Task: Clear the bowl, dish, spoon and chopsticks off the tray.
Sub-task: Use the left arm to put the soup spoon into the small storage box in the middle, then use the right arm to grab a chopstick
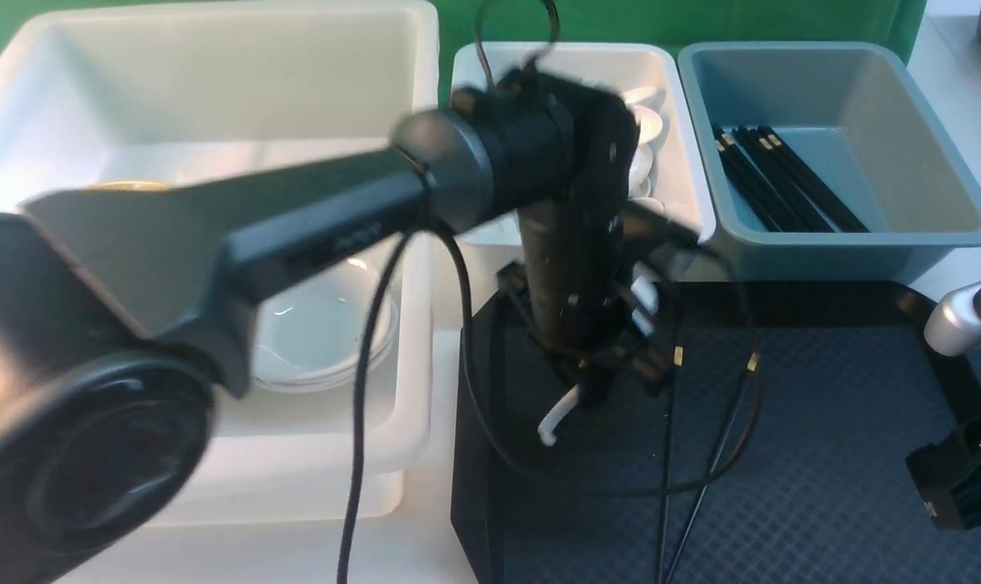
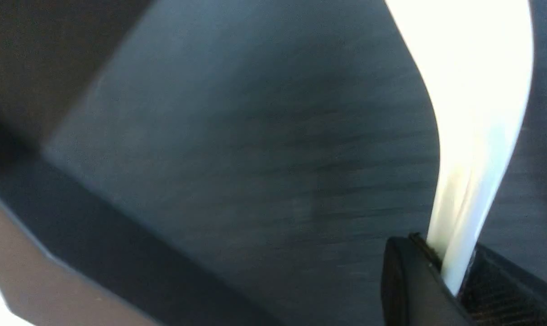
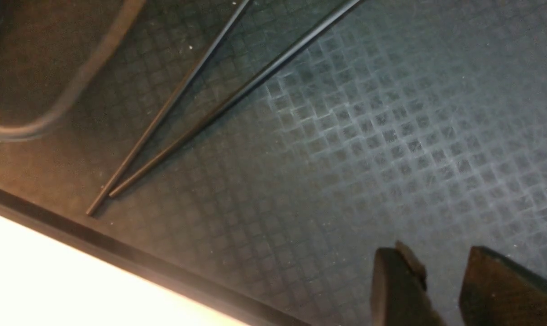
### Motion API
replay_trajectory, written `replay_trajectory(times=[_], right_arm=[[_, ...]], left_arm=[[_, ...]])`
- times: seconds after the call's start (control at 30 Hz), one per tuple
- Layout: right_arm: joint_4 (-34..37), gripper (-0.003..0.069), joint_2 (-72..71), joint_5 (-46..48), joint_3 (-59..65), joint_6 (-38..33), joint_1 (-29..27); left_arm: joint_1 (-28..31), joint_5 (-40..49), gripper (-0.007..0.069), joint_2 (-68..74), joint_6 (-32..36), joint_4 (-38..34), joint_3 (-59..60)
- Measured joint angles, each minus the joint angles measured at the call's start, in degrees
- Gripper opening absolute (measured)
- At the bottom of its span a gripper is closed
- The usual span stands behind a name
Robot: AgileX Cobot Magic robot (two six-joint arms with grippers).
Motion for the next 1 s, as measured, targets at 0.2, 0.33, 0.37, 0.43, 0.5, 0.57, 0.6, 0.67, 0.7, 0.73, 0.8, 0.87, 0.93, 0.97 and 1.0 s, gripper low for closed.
replay_trajectory(times=[0.2,0.33,0.37,0.43,0.5,0.57,0.6,0.67,0.7,0.73,0.8,0.87,0.93,0.97,1.0], right_arm=[[0.00,0.0237,0.00,-0.80,0.00,0.00,0.00],[0.64,0.0237,0.00,-1.75,0.00,0.02,0.00],[1.01,0.0237,0.00,-1.94,0.00,0.02,0.00],[1.50,0.0237,0.00,-2.09,0.00,0.02,0.00],[1.66,0.0237,0.00,-2.72,0.00,0.02,0.00],[1.66,0.0237,0.00,-3.17,0.00,0.02,0.00],[1.76,0.0237,0.00,-4.16,0.06,0.02,0.00],[2.14,0.0237,0.00,-5.03,0.10,0.02,0.00],[3.39,0.0237,0.00,-6.28,0.10,0.02,0.00],[4.14,0.0237,0.00,-7.03,0.13,0.02,0.00],[5.48,0.0237,0.00,-8.44,0.13,0.02,0.00],[8.26,0.0237,0.67,-11.54,0.13,-0.04,0.00],[10.76,0.0238,2.93,-12.98,-0.10,-0.95,0.00],[10.90,0.0239,3.22,-13.04,-0.10,-1.02,0.00],[11.54,0.0242,4.81,-12.90,-0.48,-1.19,0.00]], left_arm=[[1.96,-8.23,0.0020,-3.22,2.52,2.61,-6.71],[6.49,-25.05,0.0048,-1.79,4.58,7.54,-7.25],[7.80,-28.29,0.0073,-0.71,5.26,8.33,-7.25],[9.56,-33.50,0.0156,1.08,5.73,8.85,-7.25],[11.28,-36.23,0.0267,2.69,5.77,9.04,-7.25],[11.66,-36.35,0.0312,3.01,5.77,9.17,-7.25],[11.98,-35.37,0.0370,2.84,5.77,9.65,-7.25],[11.98,-32.60,0.0393,1.64,5.72,10.02,-7.25],[11.64,-28.20,0.0398,-0.88,5.72,10.17,-7.25],[11.35,-24.36,0.0384,-2.56,5.72,10.24,-7.25],[10.85,-18.41,0.0341,-5.98,5.72,10.19,-7.25],[10.28,-9.51,0.0237,-11.94,5.72,9.65,-7.06],[10.34,-3.65,0.0106,-18.97,5.15,8.94,-4.61],[10.37,-3.65,0.0106,-19.57,5.15,8.94,-4.61],[10.35,-2.68,0.0060,-22.66,4.68,8.84,-2.50]])
